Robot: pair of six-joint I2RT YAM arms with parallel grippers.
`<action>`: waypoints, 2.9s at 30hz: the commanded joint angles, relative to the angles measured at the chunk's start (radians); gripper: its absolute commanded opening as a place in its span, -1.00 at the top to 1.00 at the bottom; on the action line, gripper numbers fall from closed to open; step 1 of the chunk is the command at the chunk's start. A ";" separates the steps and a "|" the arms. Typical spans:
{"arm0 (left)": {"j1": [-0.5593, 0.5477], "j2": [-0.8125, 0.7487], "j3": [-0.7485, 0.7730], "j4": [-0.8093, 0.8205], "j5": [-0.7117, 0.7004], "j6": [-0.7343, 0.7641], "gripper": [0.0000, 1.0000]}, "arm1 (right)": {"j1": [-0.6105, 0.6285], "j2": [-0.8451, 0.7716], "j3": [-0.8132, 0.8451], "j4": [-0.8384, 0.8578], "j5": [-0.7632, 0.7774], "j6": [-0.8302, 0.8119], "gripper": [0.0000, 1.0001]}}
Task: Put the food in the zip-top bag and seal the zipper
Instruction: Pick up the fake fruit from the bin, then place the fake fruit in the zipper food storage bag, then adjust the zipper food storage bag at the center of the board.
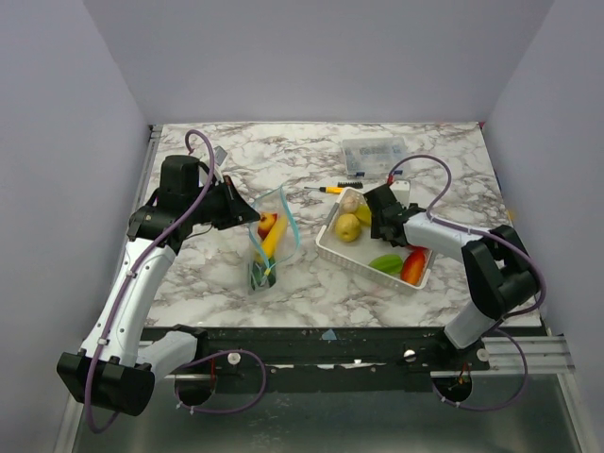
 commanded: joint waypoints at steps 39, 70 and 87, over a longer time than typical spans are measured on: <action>0.005 0.010 -0.033 0.066 0.070 -0.048 1.00 | 0.204 -0.565 -0.003 0.446 -1.015 0.058 0.49; 0.005 0.018 -0.013 0.057 0.087 -0.042 1.00 | 0.457 -0.128 0.410 0.133 -0.606 -0.047 -0.72; 0.005 0.012 -0.011 0.055 0.088 -0.039 1.00 | 0.457 -0.314 0.135 0.132 -0.503 0.070 -0.16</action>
